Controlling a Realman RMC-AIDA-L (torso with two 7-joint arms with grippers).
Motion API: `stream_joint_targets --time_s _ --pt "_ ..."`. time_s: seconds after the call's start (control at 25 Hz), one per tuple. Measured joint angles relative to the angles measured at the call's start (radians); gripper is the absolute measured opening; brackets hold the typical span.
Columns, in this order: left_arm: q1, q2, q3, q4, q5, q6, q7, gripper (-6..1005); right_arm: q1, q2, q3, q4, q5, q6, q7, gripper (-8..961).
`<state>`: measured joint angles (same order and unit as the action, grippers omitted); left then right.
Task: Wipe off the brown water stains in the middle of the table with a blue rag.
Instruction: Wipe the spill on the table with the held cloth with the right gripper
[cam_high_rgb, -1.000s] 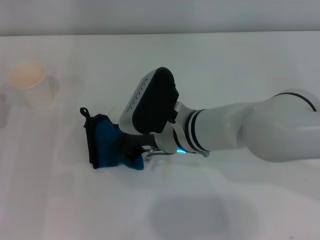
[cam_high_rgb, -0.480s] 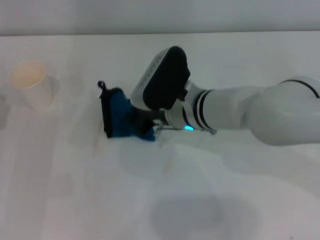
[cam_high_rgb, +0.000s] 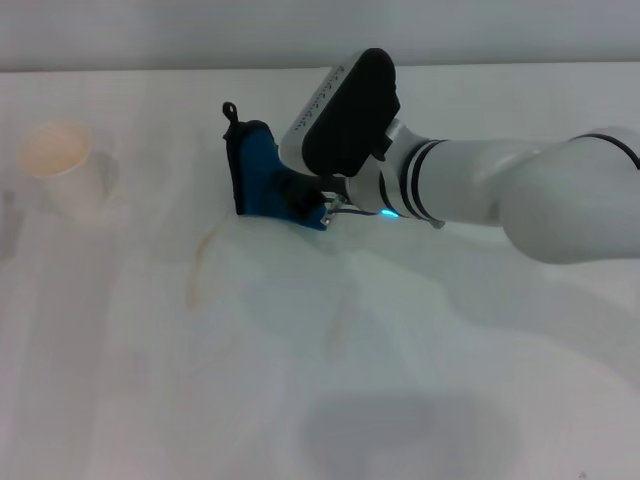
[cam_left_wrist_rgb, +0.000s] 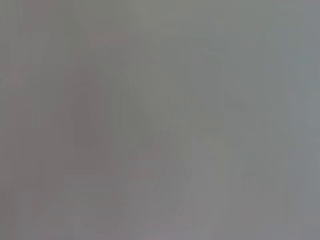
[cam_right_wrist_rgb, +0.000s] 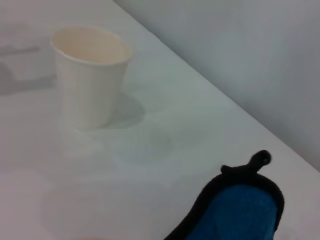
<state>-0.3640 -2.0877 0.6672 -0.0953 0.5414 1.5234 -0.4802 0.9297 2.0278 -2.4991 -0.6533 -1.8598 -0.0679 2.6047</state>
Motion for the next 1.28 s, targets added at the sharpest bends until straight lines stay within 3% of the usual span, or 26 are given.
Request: stream_joint_targets --time_s 0.48,0.8,1.28 --pt "0.0 0.0 0.0 0.0 0.0 0.0 0.0 860 -0.005 0.0 -0.153 -0.113 0.004 -0.023 0.001 56" --pt "0.007 0.0 -0.001 0.0 0.0 0.003 0.0 859 -0.027 0.0 -0.174 -0.212 -0.009 -0.117 0.001 55" --pt "0.003 0.0 0.0 -0.004 0.0 0.015 0.0 859 -0.034 0.0 -0.202 -0.197 -0.033 -0.024 0.0 56"
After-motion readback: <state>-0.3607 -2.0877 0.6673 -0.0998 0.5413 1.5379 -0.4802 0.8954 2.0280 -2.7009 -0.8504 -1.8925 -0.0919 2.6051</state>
